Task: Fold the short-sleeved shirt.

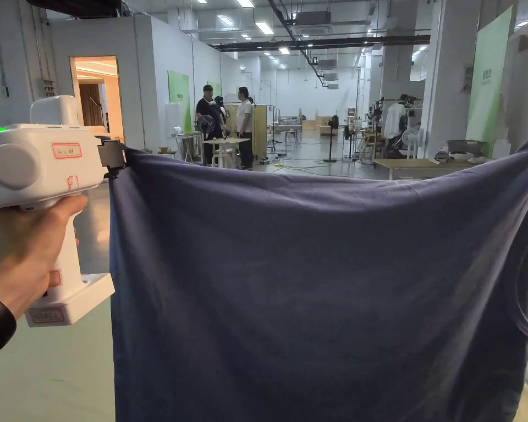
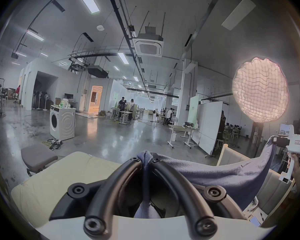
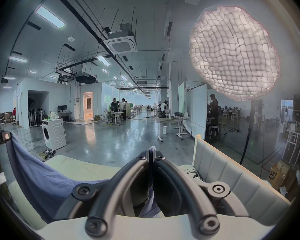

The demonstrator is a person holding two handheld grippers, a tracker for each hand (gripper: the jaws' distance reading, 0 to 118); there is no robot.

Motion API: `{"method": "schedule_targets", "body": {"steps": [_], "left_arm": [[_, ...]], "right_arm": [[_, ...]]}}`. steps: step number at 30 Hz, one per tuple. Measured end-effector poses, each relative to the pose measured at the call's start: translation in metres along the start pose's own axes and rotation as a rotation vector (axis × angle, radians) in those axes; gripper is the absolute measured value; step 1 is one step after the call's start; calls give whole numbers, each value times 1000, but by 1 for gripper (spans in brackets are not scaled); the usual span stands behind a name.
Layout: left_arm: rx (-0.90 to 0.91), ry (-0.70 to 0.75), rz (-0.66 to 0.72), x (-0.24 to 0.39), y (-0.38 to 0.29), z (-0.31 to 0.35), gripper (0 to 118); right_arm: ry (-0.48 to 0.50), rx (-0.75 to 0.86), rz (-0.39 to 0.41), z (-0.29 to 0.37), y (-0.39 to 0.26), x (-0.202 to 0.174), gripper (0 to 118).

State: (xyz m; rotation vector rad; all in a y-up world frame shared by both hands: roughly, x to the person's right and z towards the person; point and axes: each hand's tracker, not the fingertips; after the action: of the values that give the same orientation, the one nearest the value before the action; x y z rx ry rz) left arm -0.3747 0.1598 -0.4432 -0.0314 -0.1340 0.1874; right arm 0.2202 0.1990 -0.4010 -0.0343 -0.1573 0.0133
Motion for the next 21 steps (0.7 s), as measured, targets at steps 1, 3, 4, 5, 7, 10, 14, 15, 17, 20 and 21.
{"method": "schedule_targets", "body": {"steps": [1,3,4,5,7,10,14,15,17,20,21], "left_arm": [[-2,4,-3,0,-3,-7,7],[-15,13,-14,-1,-8,-22,7],[-21,18,-19,-1,-11,-28,7],[-22,21,-23,-2,-14,-36,7],[-33,26,-18,-3,-19,-50,7],[-33,28,17,-5,-24,-70,7],[-46,60,-21,-2,-27,-103,7],[-62,63,-24,-2,-26,-112,7],[-63,49,-24,-2,-26,-125,7],[-85,66,-46,1,-32,-143,7],[-83,64,-44,0,-37,-147,7]], "right_arm": [[-2,-1,-10,-6,-1,-1,2],[4,7,-25,-20,-4,-2,2],[2,6,-26,-27,-5,-3,2],[7,-4,-20,-35,-5,-5,2],[-5,-6,1,-49,-9,-11,2],[-10,-15,60,-70,-12,-21,2],[-9,-43,56,-104,-11,-33,2],[-8,-43,61,-112,-11,-36,2],[-23,-39,71,-125,-12,-41,2],[-26,-51,69,-143,-15,-45,2],[-25,-63,65,-147,-19,-46,2]]}}
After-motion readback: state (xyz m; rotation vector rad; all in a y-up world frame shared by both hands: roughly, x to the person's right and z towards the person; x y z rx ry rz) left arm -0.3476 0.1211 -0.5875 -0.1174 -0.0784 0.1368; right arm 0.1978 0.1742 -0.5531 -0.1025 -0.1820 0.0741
